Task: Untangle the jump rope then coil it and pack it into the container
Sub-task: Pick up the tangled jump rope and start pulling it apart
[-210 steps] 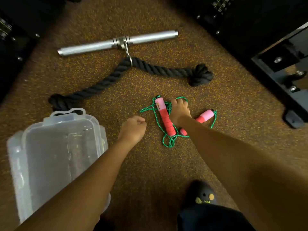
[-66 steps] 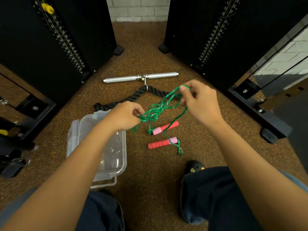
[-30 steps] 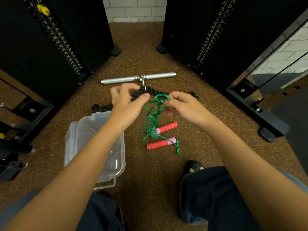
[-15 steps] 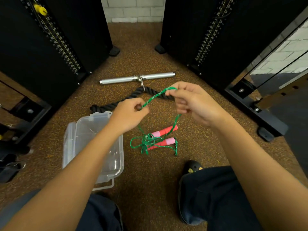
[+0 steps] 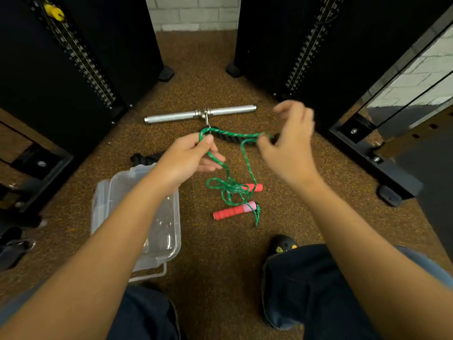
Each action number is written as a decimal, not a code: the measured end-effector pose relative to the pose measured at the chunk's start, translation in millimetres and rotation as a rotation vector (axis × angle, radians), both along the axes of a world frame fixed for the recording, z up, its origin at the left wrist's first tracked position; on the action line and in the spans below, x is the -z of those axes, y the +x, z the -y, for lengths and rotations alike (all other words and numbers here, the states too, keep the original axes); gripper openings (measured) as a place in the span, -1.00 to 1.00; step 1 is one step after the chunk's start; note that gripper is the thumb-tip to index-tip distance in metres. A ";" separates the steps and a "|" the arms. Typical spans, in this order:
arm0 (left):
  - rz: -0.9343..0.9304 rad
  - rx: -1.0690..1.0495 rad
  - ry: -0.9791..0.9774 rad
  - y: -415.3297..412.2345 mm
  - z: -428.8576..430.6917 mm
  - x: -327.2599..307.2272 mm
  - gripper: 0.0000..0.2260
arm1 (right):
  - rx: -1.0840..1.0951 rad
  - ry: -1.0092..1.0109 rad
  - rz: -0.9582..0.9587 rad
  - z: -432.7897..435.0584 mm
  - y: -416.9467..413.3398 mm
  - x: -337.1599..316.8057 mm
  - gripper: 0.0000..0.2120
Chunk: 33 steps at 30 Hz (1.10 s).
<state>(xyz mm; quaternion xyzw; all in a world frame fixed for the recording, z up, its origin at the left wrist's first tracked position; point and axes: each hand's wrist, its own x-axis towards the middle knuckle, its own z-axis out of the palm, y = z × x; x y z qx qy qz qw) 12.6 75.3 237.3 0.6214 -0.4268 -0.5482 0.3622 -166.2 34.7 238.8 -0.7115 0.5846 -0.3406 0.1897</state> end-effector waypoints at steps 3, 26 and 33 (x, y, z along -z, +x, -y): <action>-0.203 -0.092 -0.059 1.0 2.7 -10.1 -0.77 | -0.424 0.241 -0.013 -15.2 17.0 9.0 -0.78; 0.622 0.635 0.149 -3.9 -11.8 28.3 -0.80 | -0.211 0.669 1.258 7.8 2.2 -28.2 -0.71; 0.235 0.293 0.108 1.0 -4.3 25.5 -0.72 | -0.238 0.789 0.854 8.3 4.3 -9.6 -0.68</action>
